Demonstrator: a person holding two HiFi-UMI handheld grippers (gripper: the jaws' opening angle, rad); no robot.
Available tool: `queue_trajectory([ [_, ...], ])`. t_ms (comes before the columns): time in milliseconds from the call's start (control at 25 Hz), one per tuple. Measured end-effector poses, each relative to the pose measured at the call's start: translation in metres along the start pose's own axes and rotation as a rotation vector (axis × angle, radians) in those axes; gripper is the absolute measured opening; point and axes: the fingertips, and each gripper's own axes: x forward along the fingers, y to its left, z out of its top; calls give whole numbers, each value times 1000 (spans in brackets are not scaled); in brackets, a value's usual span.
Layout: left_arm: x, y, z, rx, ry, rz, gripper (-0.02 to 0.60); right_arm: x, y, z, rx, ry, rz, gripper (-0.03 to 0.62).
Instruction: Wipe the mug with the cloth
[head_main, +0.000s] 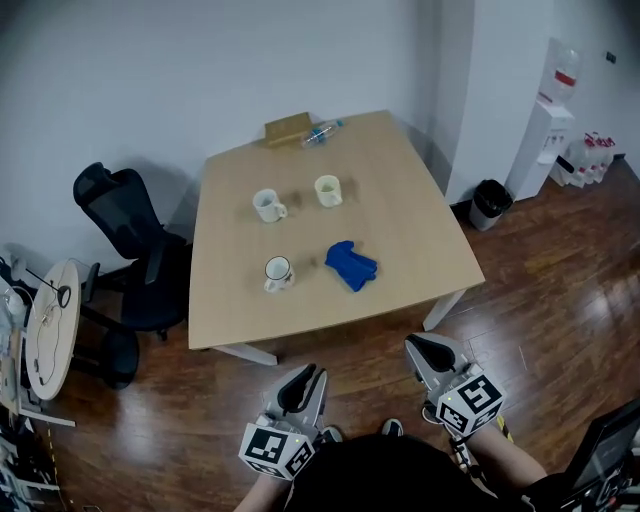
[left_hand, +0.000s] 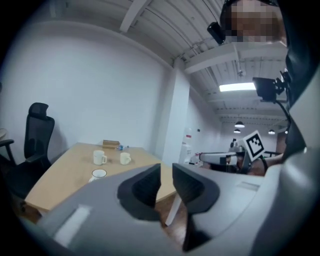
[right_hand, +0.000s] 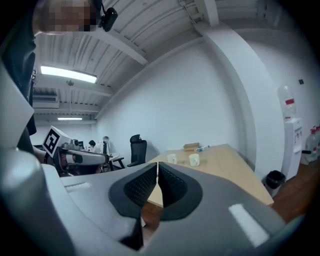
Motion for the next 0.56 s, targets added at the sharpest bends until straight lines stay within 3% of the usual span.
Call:
queue_trajectory([
  [280,-34,20,6,-4,-27,-5,75,6,29,7,-23,-35,-78,12],
  [560,-71,59,-3,-14,-5,24,75,27,67,-1,-82,-13,-88,12],
])
